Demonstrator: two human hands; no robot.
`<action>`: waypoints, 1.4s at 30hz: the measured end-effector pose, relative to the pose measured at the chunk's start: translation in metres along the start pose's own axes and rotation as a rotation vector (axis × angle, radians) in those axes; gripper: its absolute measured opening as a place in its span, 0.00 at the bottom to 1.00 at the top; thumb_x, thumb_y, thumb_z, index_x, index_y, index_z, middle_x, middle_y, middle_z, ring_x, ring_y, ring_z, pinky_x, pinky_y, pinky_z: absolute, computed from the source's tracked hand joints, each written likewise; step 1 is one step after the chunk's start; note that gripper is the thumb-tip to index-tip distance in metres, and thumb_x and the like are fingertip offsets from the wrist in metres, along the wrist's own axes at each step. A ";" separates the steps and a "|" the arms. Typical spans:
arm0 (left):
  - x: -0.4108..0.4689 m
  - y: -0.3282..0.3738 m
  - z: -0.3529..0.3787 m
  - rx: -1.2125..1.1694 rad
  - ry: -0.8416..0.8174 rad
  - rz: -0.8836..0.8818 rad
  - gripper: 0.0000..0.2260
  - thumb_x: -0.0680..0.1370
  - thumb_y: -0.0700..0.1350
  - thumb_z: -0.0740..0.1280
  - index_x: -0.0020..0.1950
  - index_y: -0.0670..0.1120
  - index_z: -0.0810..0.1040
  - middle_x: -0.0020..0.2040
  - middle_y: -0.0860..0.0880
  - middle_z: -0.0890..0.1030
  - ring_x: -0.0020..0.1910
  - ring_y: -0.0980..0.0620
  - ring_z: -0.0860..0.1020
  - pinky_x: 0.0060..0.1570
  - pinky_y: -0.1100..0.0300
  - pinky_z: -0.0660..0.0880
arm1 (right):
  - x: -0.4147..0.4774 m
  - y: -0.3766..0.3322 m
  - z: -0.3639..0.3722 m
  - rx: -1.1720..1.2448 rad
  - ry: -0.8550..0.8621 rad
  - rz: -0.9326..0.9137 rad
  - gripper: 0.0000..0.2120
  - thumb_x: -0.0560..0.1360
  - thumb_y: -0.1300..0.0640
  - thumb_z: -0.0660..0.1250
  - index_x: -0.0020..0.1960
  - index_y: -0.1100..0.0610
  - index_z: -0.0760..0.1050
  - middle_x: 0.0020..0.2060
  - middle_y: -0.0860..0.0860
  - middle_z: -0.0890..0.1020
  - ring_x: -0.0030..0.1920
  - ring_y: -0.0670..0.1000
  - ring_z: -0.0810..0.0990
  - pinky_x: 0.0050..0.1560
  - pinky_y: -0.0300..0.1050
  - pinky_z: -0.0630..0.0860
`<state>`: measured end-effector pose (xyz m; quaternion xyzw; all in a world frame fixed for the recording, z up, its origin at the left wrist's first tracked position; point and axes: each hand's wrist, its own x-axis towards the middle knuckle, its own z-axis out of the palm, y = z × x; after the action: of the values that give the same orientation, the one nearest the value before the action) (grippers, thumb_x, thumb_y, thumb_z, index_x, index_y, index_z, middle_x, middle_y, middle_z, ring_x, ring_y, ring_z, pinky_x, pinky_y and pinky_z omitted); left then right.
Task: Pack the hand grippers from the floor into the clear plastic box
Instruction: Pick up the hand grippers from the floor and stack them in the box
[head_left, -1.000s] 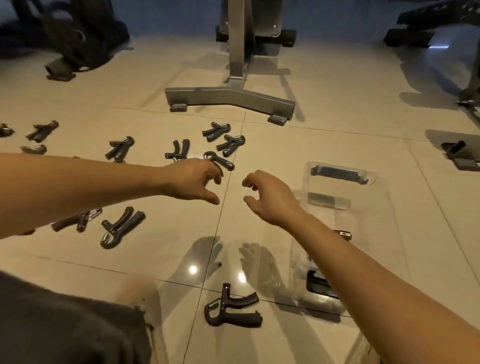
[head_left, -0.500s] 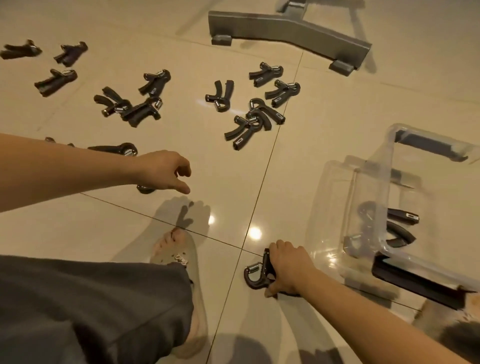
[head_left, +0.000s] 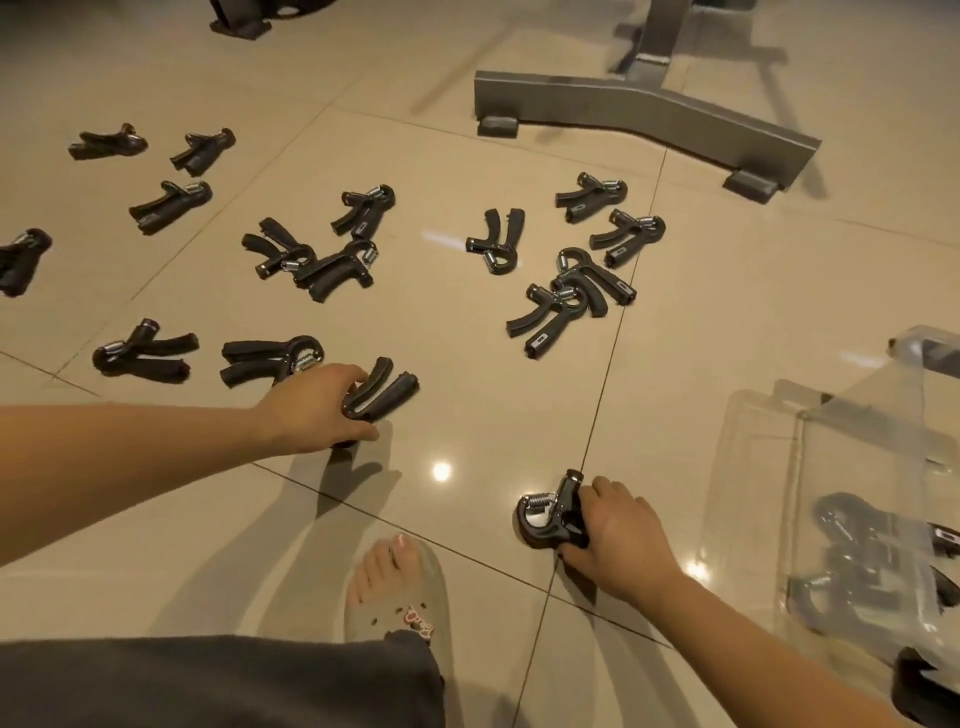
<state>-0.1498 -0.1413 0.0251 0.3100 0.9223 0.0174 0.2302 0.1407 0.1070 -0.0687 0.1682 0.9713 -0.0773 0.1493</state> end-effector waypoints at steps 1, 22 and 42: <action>0.006 -0.008 0.009 -0.006 0.006 -0.022 0.38 0.70 0.64 0.75 0.74 0.47 0.70 0.67 0.49 0.77 0.62 0.48 0.77 0.59 0.51 0.76 | 0.011 -0.004 -0.005 0.024 0.001 0.005 0.21 0.65 0.40 0.73 0.50 0.53 0.76 0.45 0.50 0.77 0.46 0.54 0.78 0.39 0.48 0.72; 0.072 0.062 -0.015 -0.143 0.119 0.224 0.29 0.69 0.59 0.74 0.67 0.50 0.76 0.47 0.50 0.76 0.46 0.50 0.75 0.51 0.53 0.72 | 0.078 0.033 -0.105 0.142 0.232 -0.039 0.20 0.69 0.39 0.71 0.53 0.51 0.74 0.45 0.47 0.73 0.46 0.50 0.73 0.43 0.45 0.71; -0.010 0.382 -0.205 -0.158 0.108 0.687 0.37 0.70 0.52 0.79 0.77 0.52 0.69 0.60 0.52 0.75 0.58 0.53 0.74 0.64 0.53 0.74 | -0.080 0.250 -0.283 0.213 0.207 0.070 0.25 0.67 0.40 0.76 0.56 0.52 0.74 0.49 0.47 0.75 0.48 0.51 0.76 0.50 0.50 0.77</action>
<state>-0.0169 0.1844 0.2795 0.5820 0.7708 0.1817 0.1849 0.2256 0.3727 0.1987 0.2239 0.9614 -0.1568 0.0323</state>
